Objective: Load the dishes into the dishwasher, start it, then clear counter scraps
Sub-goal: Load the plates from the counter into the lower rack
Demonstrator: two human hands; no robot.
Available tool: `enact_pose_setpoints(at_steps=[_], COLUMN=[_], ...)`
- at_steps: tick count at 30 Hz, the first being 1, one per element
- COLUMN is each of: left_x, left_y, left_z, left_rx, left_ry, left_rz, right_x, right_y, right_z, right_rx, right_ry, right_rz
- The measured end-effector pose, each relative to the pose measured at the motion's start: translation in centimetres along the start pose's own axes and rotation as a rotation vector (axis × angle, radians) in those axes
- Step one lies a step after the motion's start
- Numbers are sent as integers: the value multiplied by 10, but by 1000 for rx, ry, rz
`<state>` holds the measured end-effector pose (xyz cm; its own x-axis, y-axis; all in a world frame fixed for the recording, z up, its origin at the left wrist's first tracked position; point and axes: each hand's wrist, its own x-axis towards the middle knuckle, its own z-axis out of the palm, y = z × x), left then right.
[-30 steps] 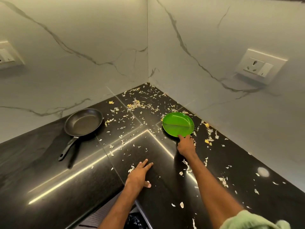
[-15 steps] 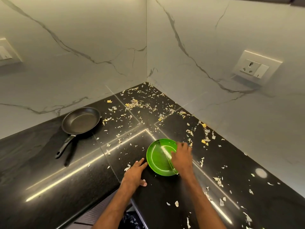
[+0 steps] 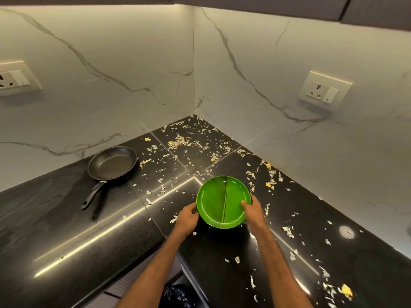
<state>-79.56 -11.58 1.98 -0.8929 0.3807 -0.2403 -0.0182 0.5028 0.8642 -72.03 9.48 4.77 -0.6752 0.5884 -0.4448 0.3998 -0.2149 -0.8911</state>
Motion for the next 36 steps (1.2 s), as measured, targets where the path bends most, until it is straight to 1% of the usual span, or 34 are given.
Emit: enact_pose_setpoints(at_steps=[2,3,4,6,7,9,11,14,16,18,21,22,24,26,27,29,30,32,34,36], left_x=[-17,-28,-37,-53,-60,-69,-76,-96,-112,-122,-143,-155,-181,-210,-227,-257,-272,-303,-332,-357], left_y=[29,46,55,66,67,63,61,60,59,50,36,35,32,25,19,6,-1,-15,-23,-24], left_z=[6,9,14,27,35,48,51,40,27,16,9,9,14,24,31,43,49,57,62,63], left_rx=[-460,-656,-798,-873,-843,-781,-771,-873,-849,-710,-481,-430,-410,-460,-476,-482,-465,-427,-429,-428], left_ry=[98,96,63,-10,-27,23,117,136,107,10,-225,-278,-364,-427,-481,-599,-649,-713,-776,-761], left_rz=[-97,-139,-147,-104,-79,-45,-44,-13,-8,19,82,94,106,82,59,23,20,3,-27,-33], right_x=[-14,-23,-33,-51,-62,-86,-106,-137,-161,-189,-232,-249,-282,-311,-327,-355,-369,-396,-423,-446], right_y=[2,3,4,10,14,22,29,33,34,42,67,77,99,122,137,166,180,205,224,237], right_z=[-2,-2,0,5,7,6,-2,-24,-35,-39,-41,-41,-42,-44,-45,-46,-46,-45,-45,-43], right_rx=[288,419,535,710,763,778,699,589,548,500,381,355,353,418,457,585,661,764,846,853], right_ry=[-27,-28,-14,5,9,4,-5,25,71,140,229,265,380,534,637,800,853,951,1006,1015], right_rz=[82,107,116,96,64,-3,-47,-113,-161,-237,-275,-274,-276,-286,-280,-263,-245,-203,-178,-176])
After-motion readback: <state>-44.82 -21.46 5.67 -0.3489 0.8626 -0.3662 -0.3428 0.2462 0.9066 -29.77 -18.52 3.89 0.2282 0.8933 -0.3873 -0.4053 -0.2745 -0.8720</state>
